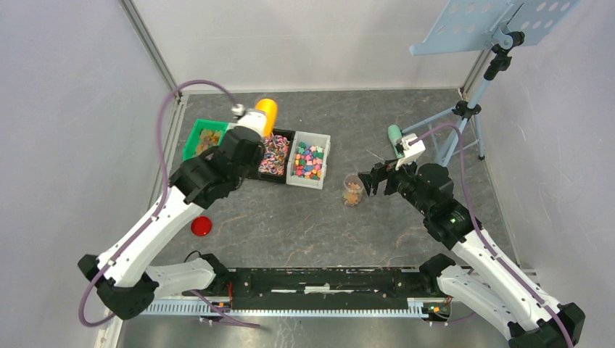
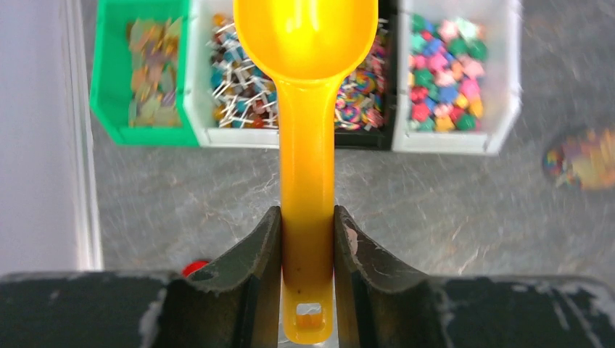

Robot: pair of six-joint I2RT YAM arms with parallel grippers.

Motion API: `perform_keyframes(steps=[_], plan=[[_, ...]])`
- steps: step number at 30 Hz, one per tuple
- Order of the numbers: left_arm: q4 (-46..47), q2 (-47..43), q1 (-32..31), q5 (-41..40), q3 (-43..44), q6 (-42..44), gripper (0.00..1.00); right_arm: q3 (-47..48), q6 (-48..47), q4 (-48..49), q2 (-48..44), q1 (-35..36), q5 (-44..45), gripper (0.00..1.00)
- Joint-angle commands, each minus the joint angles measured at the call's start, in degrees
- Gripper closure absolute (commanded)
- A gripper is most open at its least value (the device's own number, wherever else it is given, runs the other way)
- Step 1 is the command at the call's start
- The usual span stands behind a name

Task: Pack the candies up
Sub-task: Place the fake candies in the packing bottle, then place the spatula at the center of the board.

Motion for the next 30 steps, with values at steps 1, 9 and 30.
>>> perform_keyframes(steps=[1,9,30], plan=[[5.6,-4.9,4.5,-2.9,-6.6,-19.0,0.98,2.5,-2.0,-2.2,-0.4,0.0,1.4,0.02],[-24.0,2.2,11.6,-16.4,-10.4,-66.7,0.98,1.6,-3.1,-2.4,-0.5,0.0,0.8,0.02],[-15.8,0.0,23.5,1.5,-36.9,-90.7,0.85,1.3,-4.7,-7.7,-0.2,0.0,11.7,0.02]])
